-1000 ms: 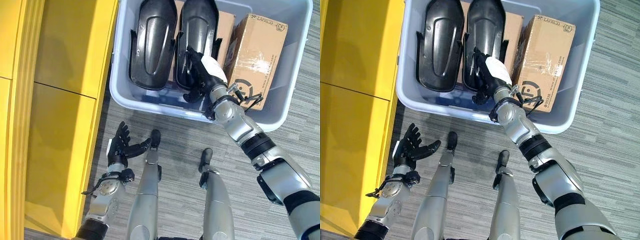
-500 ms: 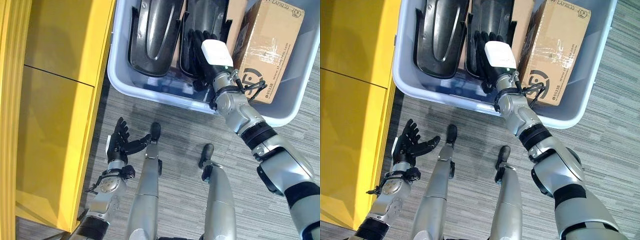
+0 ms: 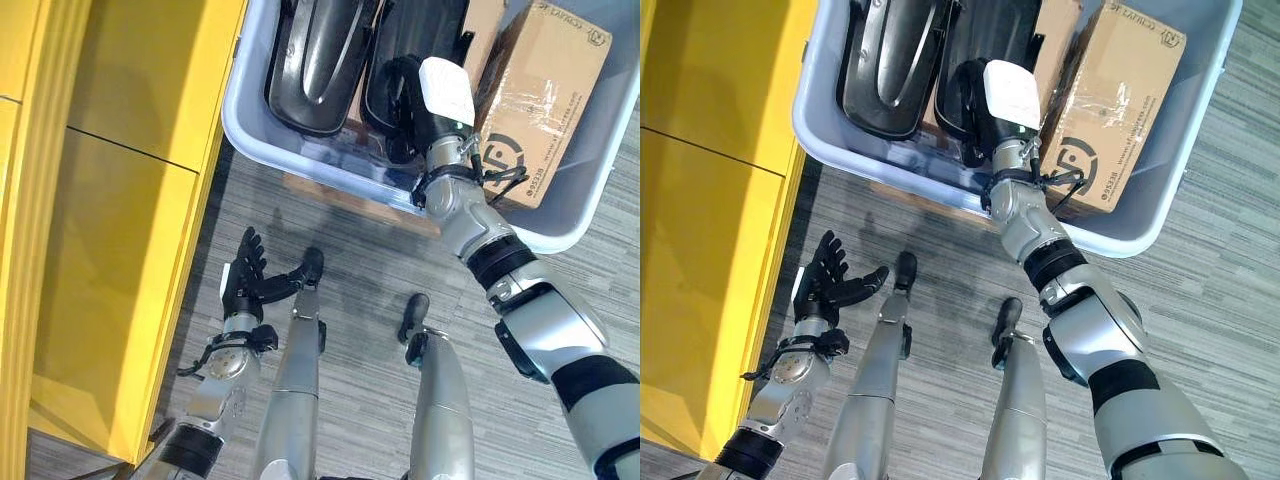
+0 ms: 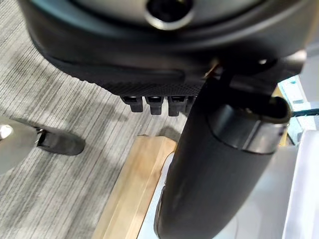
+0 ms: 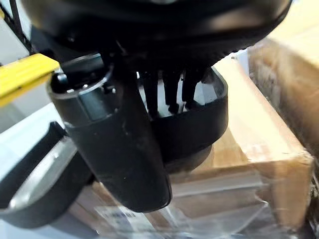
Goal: Move parts from the plastic box to the shelf.
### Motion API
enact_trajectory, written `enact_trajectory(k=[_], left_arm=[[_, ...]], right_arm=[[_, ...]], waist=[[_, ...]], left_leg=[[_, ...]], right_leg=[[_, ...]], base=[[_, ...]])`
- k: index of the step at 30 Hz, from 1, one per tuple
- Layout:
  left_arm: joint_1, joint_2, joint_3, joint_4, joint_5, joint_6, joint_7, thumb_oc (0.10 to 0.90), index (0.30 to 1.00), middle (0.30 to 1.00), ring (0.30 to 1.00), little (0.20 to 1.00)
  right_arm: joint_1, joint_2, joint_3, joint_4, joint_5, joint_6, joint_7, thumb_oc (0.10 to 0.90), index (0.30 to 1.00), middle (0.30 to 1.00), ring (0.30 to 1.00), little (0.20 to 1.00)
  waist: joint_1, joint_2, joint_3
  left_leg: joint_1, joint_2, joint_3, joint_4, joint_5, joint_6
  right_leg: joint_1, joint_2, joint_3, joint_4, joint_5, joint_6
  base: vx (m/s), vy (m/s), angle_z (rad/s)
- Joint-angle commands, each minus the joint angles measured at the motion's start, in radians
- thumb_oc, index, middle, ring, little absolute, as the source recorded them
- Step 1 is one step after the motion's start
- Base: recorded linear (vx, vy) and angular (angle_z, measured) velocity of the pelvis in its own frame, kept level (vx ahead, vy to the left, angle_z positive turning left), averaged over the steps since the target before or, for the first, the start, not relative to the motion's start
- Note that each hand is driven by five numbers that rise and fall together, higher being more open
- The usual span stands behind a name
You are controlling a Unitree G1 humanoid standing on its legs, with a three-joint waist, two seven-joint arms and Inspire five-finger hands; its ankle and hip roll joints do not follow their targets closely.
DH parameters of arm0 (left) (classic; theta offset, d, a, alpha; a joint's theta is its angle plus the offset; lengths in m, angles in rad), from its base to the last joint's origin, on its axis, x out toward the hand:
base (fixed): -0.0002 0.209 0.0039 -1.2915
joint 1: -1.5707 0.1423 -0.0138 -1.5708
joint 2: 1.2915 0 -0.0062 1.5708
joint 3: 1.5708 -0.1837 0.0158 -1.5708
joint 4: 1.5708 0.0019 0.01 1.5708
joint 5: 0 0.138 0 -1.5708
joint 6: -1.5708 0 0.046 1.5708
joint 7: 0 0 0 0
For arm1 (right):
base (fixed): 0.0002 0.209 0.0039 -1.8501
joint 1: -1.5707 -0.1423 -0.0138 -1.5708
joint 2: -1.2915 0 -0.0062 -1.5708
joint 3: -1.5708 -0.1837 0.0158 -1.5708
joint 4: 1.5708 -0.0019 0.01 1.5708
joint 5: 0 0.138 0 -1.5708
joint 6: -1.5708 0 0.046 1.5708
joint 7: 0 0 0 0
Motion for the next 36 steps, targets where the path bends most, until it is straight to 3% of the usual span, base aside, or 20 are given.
enact_trajectory(k=[1, 16, 23, 36], left_arm=[[-0.043, 0.012, -0.007, -0.070, 0.023, -0.049, 0.019, 0.900, 1.000, 1.000, 1.000, 1.000], [0.033, 0.011, 0.033, -0.017, 0.044, -0.016, -0.039, 0.900, 1.000, 1.000, 1.000, 1.000], [0.134, 0.025, 0.086, -0.020, 0.053, 0.001, -0.109, 0.900, 1.000, 1.000, 1.000, 1.000], [0.237, 0.031, 0.138, -0.022, 0.080, 0.032, -0.206, 0.900, 1.000, 1.000, 1.000, 1.000]], right_arm=[[0.081, 0.003, -0.071, 0.090, 0.188, 0.045, 0.064, 0.400, 0.300, 0.300, 0.300, 0.300], [0.431, -0.070, -0.182, -0.399, 0.140, 0.003, 0.099, 0.400, 0.300, 0.300, 0.300, 0.300], [0.582, -0.117, -0.261, -0.571, 0.105, -0.025, 0.141, 0.400, 0.300, 0.300, 0.300, 0.300], [0.630, -0.211, -0.356, -0.738, 0.059, -0.056, 0.196, 0.400, 0.300, 0.300, 0.300, 0.300]], waist=[[0.018, 0.043, 0.043], [-0.020, 0.002, 0.043], [-0.043, -0.005, -0.075], [-0.063, 0.005, -0.250]], left_leg=[[0.040, -0.006, 0.022, 0.089, -0.146, 0.035], [0.409, 0.051, 0.045, -0.166, -0.045, 0.013], [0.574, 0.089, 0.083, -0.295, -0.008, 0.005], [0.763, 0.102, 0.134, -0.403, 0.000, -0.005]], right_leg=[[0.161, 0.032, 0.013, -0.069, 0.019, -0.002], [0.495, 0.061, -0.007, -0.343, 0.085, 0.016], [0.633, 0.061, 0.001, -0.497, 0.148, 0.041], [0.791, 0.056, 0.029, -0.619, 0.193, 0.059]], base=[[-0.03, -0.010, 0.03], [0.00, -0.016, -0.08], [0.08, -0.025, -0.24], [0.06, -0.024, -0.09]])
